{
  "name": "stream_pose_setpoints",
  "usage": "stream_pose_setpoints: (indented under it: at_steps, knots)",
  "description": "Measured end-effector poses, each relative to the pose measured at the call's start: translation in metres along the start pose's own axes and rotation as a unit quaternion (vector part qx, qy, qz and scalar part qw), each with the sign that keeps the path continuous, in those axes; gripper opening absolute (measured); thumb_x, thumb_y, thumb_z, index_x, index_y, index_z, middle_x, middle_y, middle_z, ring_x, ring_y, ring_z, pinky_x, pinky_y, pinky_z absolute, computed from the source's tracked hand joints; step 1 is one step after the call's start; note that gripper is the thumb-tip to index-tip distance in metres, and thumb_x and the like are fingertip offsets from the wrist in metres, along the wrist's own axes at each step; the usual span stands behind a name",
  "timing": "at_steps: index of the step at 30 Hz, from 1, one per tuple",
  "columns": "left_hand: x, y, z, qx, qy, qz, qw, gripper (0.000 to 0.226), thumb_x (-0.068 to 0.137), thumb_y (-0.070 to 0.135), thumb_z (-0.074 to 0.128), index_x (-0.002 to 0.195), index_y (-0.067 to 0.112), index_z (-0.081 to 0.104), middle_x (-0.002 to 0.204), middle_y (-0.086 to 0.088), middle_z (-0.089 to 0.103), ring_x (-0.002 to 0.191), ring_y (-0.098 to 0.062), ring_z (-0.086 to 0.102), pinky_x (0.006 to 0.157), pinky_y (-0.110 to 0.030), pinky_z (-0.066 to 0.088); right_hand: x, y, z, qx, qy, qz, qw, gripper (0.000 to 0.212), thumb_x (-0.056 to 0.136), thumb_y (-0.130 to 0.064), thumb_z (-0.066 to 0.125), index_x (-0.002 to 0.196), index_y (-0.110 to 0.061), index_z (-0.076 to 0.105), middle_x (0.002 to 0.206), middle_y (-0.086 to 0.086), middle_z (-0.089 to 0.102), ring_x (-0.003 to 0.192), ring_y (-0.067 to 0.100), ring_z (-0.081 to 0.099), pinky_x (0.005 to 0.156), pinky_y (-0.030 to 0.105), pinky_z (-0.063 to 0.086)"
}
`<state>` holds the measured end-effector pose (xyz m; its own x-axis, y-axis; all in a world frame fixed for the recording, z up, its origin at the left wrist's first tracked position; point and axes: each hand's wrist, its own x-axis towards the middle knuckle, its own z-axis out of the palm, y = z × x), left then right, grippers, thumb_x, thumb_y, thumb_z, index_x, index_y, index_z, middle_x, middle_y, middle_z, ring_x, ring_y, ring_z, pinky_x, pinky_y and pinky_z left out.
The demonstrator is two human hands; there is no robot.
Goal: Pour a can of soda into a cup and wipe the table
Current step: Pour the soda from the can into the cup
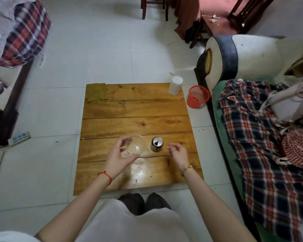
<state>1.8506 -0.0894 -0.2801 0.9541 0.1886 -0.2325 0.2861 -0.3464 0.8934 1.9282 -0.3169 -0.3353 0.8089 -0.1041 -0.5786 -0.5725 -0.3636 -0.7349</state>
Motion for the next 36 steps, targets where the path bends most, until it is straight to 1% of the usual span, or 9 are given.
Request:
stream_pose_setpoints:
  at_steps: [2, 5, 8, 11, 16, 22, 27, 30, 36]
  knots:
    - [0.009, -0.002, 0.002, -0.002, 0.011, -0.005, 1.0, 0.068, 0.07, 0.02, 0.088, 0.128, 0.024, 0.053, 0.125, 0.009, 0.062, 0.117, -0.002, 0.057, 0.103, -0.028, 0.047, 0.019, -0.001, 0.0, -0.04, 0.005, -0.012, 0.999, 0.024, 0.099, -0.009, 0.049, 0.119, -0.009, 0.062, 0.108, 0.013, 0.07, 0.087, 0.03, 0.066, 0.08, 0.038, 0.056]
    - [0.019, -0.01, 0.006, 0.004, 0.02, -0.015, 1.0, 0.067, 0.07, 0.02, 0.088, 0.127, 0.026, 0.053, 0.126, 0.008, 0.062, 0.119, -0.003, 0.057, 0.103, -0.028, 0.047, 0.047, 0.005, 0.007, -0.108, -0.007, -0.021, 0.994, 0.033, 0.098, -0.01, 0.05, 0.13, -0.009, 0.057, 0.102, 0.004, 0.064, 0.073, 0.012, 0.055, 0.061, 0.02, 0.045]
    - [0.028, -0.024, 0.012, 0.007, 0.035, -0.024, 0.999, 0.067, 0.069, 0.022, 0.088, 0.125, 0.034, 0.053, 0.125, 0.011, 0.061, 0.118, 0.0, 0.056, 0.102, -0.026, 0.048, 0.073, 0.015, 0.02, -0.175, -0.05, -0.033, 0.983, 0.043, 0.095, -0.011, 0.059, 0.137, -0.011, 0.049, 0.12, 0.007, 0.061, 0.096, 0.019, 0.06, 0.081, 0.032, 0.053]
    - [0.034, -0.042, 0.02, 0.014, 0.047, -0.047, 0.998, 0.068, 0.07, 0.026, 0.088, 0.128, 0.029, 0.052, 0.127, 0.011, 0.06, 0.118, -0.001, 0.056, 0.103, -0.029, 0.048, 0.095, 0.028, 0.034, -0.23, -0.074, -0.05, 0.969, 0.058, 0.089, -0.004, 0.065, 0.142, -0.009, 0.042, 0.133, 0.012, 0.054, 0.122, 0.028, 0.054, 0.103, 0.043, 0.048]
    - [0.041, -0.069, 0.04, 0.008, 0.069, -0.074, 0.995, 0.072, 0.07, 0.024, 0.088, 0.132, 0.023, 0.052, 0.131, 0.006, 0.061, 0.122, -0.009, 0.057, 0.104, -0.035, 0.049, 0.123, 0.059, 0.043, -0.257, -0.092, -0.062, 0.96, 0.078, 0.083, 0.002, 0.069, 0.15, -0.012, 0.03, 0.149, 0.011, 0.041, 0.139, 0.027, 0.039, 0.115, 0.04, 0.037]
    - [0.043, -0.083, 0.059, -0.007, 0.082, -0.097, 0.992, 0.071, 0.071, 0.021, 0.087, 0.132, 0.021, 0.051, 0.131, 0.007, 0.059, 0.121, -0.006, 0.056, 0.103, -0.03, 0.048, 0.141, 0.081, 0.05, -0.222, -0.111, -0.12, 0.961, 0.086, 0.071, -0.017, 0.087, 0.144, -0.013, 0.04, 0.141, 0.009, 0.048, 0.133, 0.023, 0.042, 0.111, 0.033, 0.036]
    - [0.039, -0.084, 0.065, -0.023, 0.088, -0.107, 0.99, 0.07, 0.072, 0.018, 0.086, 0.132, 0.018, 0.051, 0.131, 0.005, 0.059, 0.123, -0.008, 0.055, 0.1, -0.023, 0.047, 0.146, 0.088, 0.055, -0.185, -0.102, -0.13, 0.969, 0.078, 0.073, -0.016, 0.085, 0.14, -0.021, 0.046, 0.135, 0.006, 0.05, 0.126, 0.019, 0.046, 0.103, 0.028, 0.036]
    - [0.036, -0.083, 0.066, -0.023, 0.089, -0.105, 0.99, 0.07, 0.072, 0.017, 0.086, 0.132, 0.018, 0.051, 0.131, 0.004, 0.06, 0.123, -0.008, 0.055, 0.102, -0.028, 0.048, 0.149, 0.087, 0.054, -0.189, -0.096, -0.145, 0.967, 0.073, 0.072, -0.018, 0.086, 0.136, -0.018, 0.05, 0.131, 0.006, 0.053, 0.125, 0.022, 0.048, 0.105, 0.034, 0.041]
    - [0.034, -0.076, 0.059, -0.026, 0.095, -0.099, 0.99, 0.069, 0.072, 0.017, 0.087, 0.131, 0.019, 0.052, 0.13, 0.004, 0.06, 0.122, -0.008, 0.056, 0.102, -0.031, 0.049, 0.136, 0.075, 0.046, -0.166, -0.085, -0.145, 0.972, 0.069, 0.07, -0.026, 0.088, 0.126, -0.018, 0.049, 0.124, 0.001, 0.061, 0.118, 0.02, 0.054, 0.094, 0.029, 0.043]
